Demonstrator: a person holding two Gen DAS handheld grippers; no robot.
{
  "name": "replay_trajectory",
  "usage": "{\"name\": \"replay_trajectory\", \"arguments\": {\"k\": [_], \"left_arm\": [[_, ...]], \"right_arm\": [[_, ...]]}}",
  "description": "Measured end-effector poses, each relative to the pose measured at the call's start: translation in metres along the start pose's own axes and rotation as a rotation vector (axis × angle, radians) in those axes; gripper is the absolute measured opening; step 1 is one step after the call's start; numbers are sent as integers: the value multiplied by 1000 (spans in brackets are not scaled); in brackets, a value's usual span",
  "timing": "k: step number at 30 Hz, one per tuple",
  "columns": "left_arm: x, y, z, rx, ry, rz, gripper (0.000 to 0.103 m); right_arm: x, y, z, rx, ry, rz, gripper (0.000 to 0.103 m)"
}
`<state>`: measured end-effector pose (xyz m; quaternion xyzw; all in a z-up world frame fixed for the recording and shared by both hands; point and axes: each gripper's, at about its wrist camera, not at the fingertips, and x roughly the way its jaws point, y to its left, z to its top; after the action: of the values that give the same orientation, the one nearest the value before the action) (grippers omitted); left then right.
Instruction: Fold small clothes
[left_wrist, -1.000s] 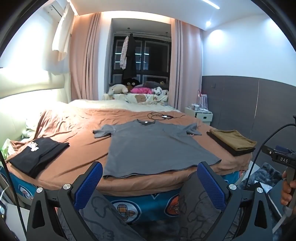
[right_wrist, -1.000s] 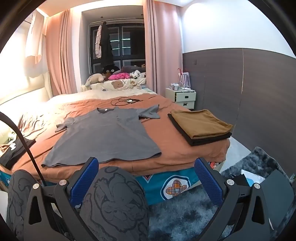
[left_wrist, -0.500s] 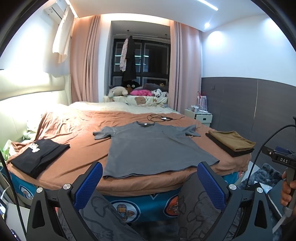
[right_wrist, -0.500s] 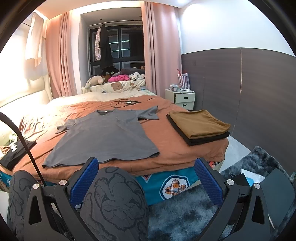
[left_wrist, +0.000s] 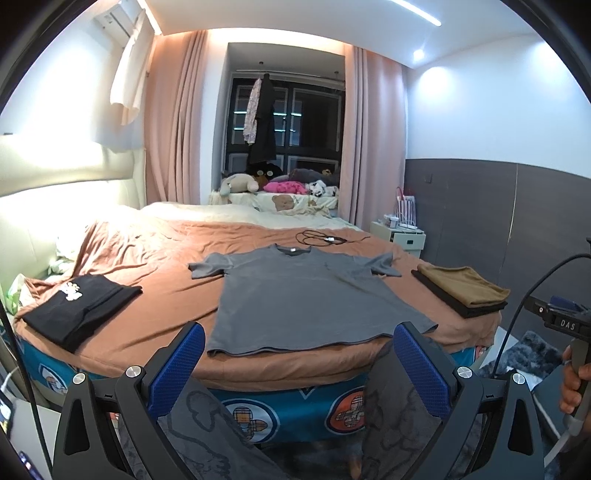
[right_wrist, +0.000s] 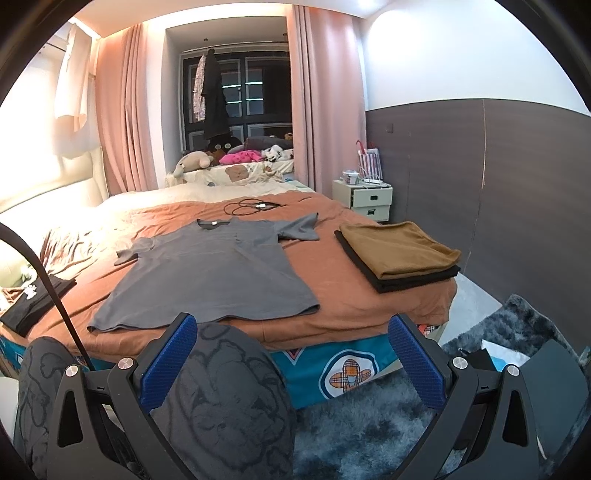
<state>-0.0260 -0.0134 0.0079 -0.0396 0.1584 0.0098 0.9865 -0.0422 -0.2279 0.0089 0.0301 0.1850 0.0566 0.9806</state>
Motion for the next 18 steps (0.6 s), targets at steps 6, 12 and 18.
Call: {"name": "replay_trajectory", "arguments": {"k": [6, 12, 18], "left_arm": [[3, -2, 4, -1, -10, 8, 103], [17, -5, 8, 33, 17, 24, 103], [23, -3, 10, 33, 28, 23, 103]], "right_arm": [[8, -5, 0, 7, 6, 16, 103], [22, -13, -1, 31, 10, 25, 103], [39, -13, -2, 50, 43, 20, 103]]}}
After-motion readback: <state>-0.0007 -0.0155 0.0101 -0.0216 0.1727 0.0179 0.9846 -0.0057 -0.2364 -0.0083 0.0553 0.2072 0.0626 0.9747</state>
